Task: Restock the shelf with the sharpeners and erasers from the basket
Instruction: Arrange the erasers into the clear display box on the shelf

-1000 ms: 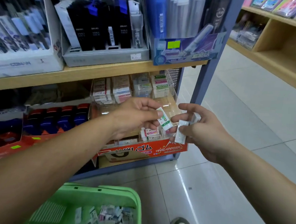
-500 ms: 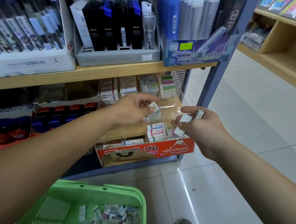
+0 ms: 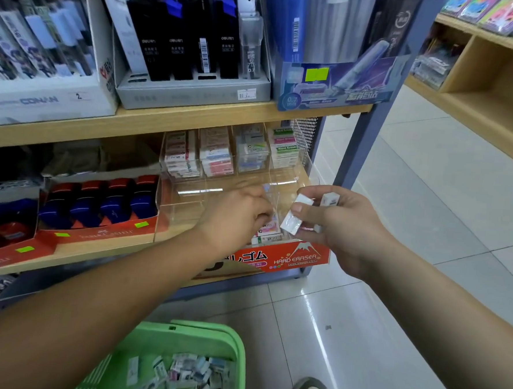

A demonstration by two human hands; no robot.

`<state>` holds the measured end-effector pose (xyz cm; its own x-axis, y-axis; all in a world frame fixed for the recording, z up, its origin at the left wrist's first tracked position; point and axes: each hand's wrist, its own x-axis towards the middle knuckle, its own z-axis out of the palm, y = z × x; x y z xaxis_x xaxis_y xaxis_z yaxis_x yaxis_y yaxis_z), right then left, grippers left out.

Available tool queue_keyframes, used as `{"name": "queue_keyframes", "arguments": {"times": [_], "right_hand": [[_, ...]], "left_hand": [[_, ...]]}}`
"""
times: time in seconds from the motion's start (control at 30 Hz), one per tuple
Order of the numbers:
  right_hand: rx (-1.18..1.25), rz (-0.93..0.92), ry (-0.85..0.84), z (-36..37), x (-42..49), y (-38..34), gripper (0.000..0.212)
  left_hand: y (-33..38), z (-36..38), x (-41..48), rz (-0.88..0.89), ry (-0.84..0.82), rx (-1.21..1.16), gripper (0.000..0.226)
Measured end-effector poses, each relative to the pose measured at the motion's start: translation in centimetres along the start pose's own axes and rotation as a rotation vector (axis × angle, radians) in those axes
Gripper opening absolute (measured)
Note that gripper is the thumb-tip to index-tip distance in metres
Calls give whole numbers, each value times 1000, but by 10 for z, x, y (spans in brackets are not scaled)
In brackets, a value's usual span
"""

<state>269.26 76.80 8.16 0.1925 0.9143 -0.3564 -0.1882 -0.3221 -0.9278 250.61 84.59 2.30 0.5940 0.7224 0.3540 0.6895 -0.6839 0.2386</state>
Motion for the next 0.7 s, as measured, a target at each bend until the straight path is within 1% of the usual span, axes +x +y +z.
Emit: {"name": "queue_keyframes", "arguments": {"times": [0.07, 0.13, 0.2, 0.27, 0.33, 0.37, 0.4, 0.47, 0.5, 0.53, 0.57, 0.6, 0.67, 0.7], "right_hand": [[-14, -3, 0, -1, -1, 0, 23], [-10, -13, 22, -2, 0, 0, 22], [-13, -21, 60, -4, 3, 1, 20], [-7, -31, 84, -4, 4, 1, 20], [8, -26, 90, -5, 4, 2, 20], [21, -20, 87, -5, 4, 2, 19], [34, -15, 79, -5, 3, 3, 18], [38, -2, 65, -3, 3, 4, 17], [34, 1, 60, -3, 2, 3, 18], [27, 0, 52, -2, 2, 3, 19], [14, -4, 39, -1, 1, 2, 21], [2, -5, 25, 0, 0, 1, 23], [-36, -3, 14, 2, -2, 0, 26], [-84, -9, 14, 3, -3, -1, 27]], "left_hand": [[3, -4, 2, 43, -19, 136, 8], [4, -6, 6, 36, -72, 220, 9], [3, -6, 10, -29, -162, 225, 23], [0, -4, 10, -83, -203, 207, 38], [-1, -4, 8, -116, -223, 156, 36], [2, -4, 6, -139, -200, 79, 31], [5, -6, 4, -186, -146, -54, 27], [15, -14, 0, -337, -22, -420, 21], [22, -19, 0, -405, -5, -597, 19], [27, -25, -1, -437, -25, -737, 17], [31, -30, -3, -434, -64, -824, 17], [32, -32, -5, -409, -108, -863, 23], [29, -37, -7, -373, -166, -853, 36], [26, -40, -8, -384, -174, -845, 39]]}}
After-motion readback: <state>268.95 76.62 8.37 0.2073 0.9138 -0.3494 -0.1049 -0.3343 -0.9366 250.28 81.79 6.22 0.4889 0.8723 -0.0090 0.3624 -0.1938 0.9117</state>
